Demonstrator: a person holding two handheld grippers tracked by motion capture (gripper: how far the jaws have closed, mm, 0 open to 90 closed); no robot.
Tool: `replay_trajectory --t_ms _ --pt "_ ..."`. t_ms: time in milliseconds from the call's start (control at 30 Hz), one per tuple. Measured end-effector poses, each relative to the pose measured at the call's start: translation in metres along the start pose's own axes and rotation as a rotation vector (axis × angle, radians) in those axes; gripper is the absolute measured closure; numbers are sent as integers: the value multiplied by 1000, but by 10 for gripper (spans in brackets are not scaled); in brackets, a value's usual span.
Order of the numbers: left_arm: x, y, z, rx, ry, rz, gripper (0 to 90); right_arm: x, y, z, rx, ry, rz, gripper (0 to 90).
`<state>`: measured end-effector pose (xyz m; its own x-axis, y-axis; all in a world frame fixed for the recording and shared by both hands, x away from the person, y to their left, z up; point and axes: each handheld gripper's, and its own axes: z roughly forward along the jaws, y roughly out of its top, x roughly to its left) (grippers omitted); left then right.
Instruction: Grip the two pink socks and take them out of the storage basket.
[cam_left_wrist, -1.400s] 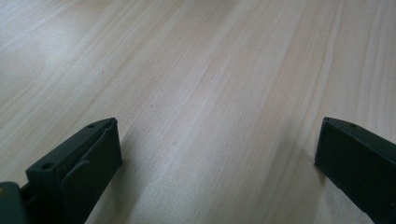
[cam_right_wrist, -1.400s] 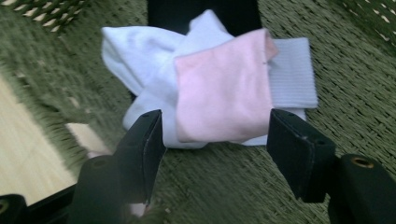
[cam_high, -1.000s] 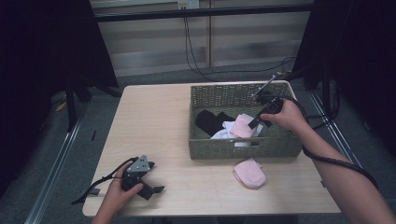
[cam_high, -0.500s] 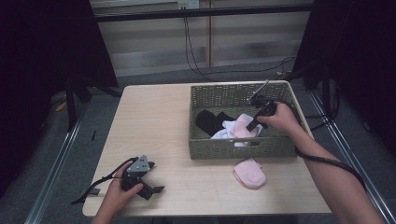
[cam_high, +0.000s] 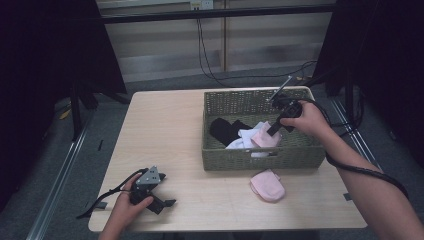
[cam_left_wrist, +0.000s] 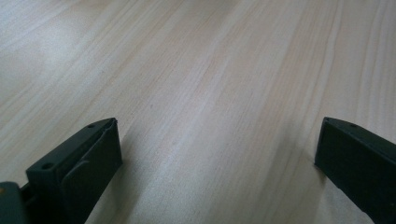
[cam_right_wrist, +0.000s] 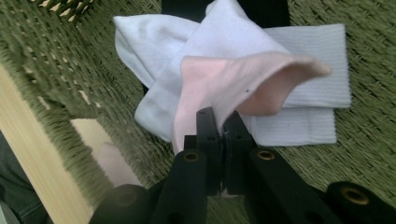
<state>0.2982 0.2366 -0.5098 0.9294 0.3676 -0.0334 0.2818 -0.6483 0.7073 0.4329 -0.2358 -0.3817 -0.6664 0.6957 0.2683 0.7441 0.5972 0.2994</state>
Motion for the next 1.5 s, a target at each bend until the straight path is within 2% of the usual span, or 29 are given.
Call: replay_trajectory --t_ms 667,1167,1500 --pt "0 0 0 3 -1 1 0 28 3 -52 -11 -37 -101 878" --pt "0 0 0 4 -1 1 0 56 -5 -84 -37 -25 -177 877" --pt "0 0 0 3 -1 1 0 76 -8 -98 -45 -14 -232 877"
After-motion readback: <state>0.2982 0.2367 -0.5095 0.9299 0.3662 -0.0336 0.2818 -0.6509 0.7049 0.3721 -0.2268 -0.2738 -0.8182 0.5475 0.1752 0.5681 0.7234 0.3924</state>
